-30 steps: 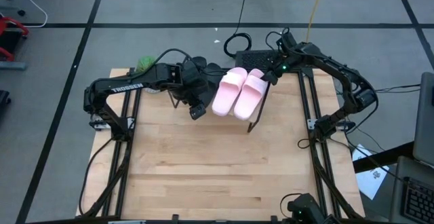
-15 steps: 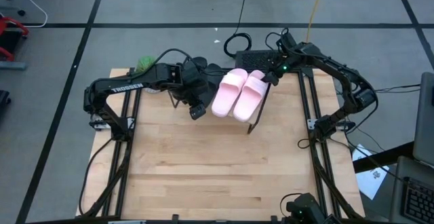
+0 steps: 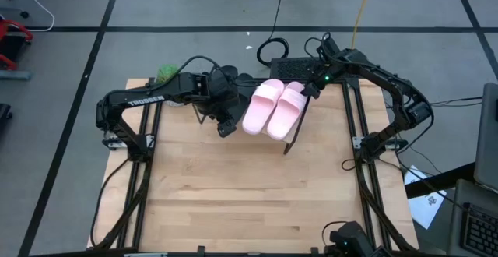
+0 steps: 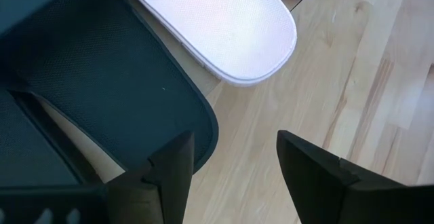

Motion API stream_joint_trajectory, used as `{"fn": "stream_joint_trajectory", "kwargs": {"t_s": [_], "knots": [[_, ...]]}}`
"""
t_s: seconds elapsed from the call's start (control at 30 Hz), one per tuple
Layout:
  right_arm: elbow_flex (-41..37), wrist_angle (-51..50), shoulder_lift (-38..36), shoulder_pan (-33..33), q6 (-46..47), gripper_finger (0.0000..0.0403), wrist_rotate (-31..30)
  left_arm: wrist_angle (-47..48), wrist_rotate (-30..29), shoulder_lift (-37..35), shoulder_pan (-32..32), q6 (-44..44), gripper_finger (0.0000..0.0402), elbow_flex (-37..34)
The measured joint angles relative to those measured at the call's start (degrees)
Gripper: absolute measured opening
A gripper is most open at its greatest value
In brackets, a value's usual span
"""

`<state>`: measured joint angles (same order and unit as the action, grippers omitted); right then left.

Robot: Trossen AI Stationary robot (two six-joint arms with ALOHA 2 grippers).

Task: Pick and place slides into the shelf
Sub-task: Put the pink slipper on the shelf

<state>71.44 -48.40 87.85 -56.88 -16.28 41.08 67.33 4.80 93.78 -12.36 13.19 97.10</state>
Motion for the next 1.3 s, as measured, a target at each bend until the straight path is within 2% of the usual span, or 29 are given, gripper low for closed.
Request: {"fn": "stream_joint_trajectory", "kwargs": {"t_s": [0.5, 1.07, 1.3], "knots": [[0.0, 0.3, 0.0, -0.1, 2.1, 0.0221, -2.1, 0.1, 0.0, 0.0, 0.0, 0.0, 0.0209, 0.0], [0.0, 1.5, -4.1, -0.7, 3.6, 0.0222, -2.0, 0.1, 0.0, 0.0, 0.0, -1.3, 0.0209, 0.0], [0.0, 6.9, -4.6, -2.9, 7.5, 0.0222, -3.3, 0.1, 0.0, 0.0, 0.0, -1.5, 0.0209, 0.0]]}}
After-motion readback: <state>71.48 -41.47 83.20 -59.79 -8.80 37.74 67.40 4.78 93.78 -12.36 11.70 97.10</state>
